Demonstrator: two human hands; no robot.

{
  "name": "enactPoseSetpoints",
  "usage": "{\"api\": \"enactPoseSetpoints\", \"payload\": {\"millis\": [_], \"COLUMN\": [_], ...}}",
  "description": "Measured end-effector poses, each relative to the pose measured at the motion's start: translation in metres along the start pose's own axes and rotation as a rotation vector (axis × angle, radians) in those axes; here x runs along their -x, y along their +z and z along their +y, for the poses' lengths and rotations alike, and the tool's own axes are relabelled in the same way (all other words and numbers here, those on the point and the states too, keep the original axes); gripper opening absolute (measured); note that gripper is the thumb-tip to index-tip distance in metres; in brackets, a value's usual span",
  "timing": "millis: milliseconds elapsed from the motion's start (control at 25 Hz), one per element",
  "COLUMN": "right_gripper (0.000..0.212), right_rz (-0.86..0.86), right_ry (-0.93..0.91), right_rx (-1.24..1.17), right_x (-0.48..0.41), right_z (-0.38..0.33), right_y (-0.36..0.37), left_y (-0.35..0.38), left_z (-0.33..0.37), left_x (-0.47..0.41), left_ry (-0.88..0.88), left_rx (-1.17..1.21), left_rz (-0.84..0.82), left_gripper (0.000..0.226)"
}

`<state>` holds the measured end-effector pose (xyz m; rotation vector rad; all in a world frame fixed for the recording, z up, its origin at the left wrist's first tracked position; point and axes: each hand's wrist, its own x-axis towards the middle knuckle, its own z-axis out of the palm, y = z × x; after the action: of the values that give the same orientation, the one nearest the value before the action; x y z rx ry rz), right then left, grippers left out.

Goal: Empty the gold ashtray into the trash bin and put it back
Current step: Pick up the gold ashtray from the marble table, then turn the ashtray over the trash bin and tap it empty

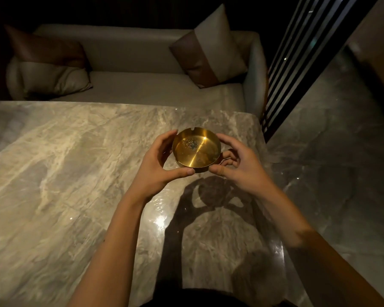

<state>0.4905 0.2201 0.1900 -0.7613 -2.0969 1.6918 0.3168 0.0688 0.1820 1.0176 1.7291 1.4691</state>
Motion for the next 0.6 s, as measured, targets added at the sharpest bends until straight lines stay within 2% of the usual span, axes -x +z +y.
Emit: {"api": "enactPoseSetpoints", "payload": {"millis": [400,600], "right_gripper": [0.082,0.075], "right_rz": [0.174,0.203], "right_ry": [0.063,0.056], "right_rx": [-0.032,-0.010], "right_x": [0.028,0.040], "right_z": [-0.001,0.010], "right_y": [0.003,-0.030], "left_y": [0.012,0.047], "left_z": [-0.008,-0.010], "left_x": [-0.008,-0.011], "left_ry": [0.064,0.021], "left_rx": [0.113,0.143], "left_rz": [-0.121,-0.148], "left_gripper": [0.086,0.092]}}
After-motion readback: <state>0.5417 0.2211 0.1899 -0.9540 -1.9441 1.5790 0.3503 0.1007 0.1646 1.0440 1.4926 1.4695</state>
